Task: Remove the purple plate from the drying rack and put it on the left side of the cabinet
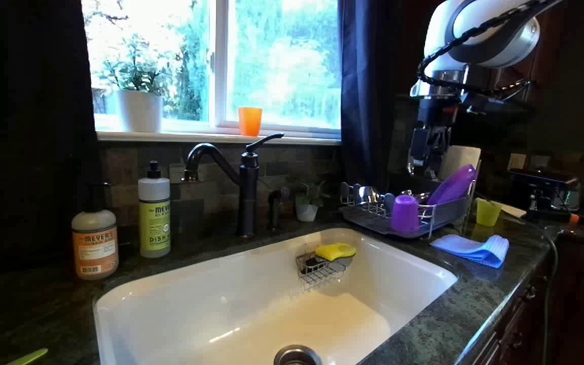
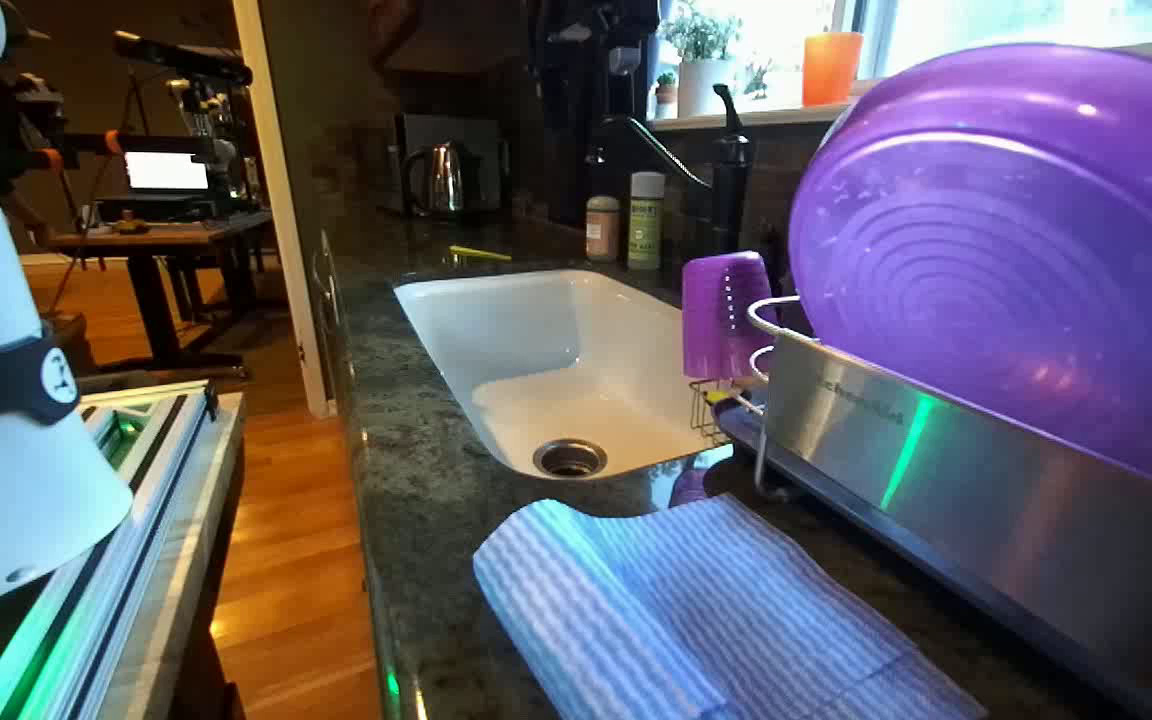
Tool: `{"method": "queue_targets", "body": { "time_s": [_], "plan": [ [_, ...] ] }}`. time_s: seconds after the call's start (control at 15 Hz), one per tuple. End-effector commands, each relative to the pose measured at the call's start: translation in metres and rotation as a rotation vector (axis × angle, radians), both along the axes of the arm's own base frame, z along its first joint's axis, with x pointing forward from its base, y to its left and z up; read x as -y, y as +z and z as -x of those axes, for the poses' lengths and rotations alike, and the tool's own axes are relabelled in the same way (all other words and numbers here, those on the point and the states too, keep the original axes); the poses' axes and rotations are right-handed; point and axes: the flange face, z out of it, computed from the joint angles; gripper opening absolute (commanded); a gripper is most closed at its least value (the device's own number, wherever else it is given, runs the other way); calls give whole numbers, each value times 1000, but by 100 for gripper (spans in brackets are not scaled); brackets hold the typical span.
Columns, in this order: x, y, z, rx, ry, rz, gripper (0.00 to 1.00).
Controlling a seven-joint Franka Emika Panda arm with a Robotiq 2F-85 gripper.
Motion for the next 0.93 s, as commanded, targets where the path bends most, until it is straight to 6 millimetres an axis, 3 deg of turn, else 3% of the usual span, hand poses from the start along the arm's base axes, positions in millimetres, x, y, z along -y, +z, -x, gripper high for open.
{"method": "queue_targets", "body": {
  "time_s": [0.0,0.47,0.6,0.87],
  "plan": [
    [0,0,0,-1,0,0,100],
    [4,3,-2,9,-13,5,100],
    [15,9,-1,25,-5,23,100],
    [54,28,3,80,-214,-17,100]
  ]
}}
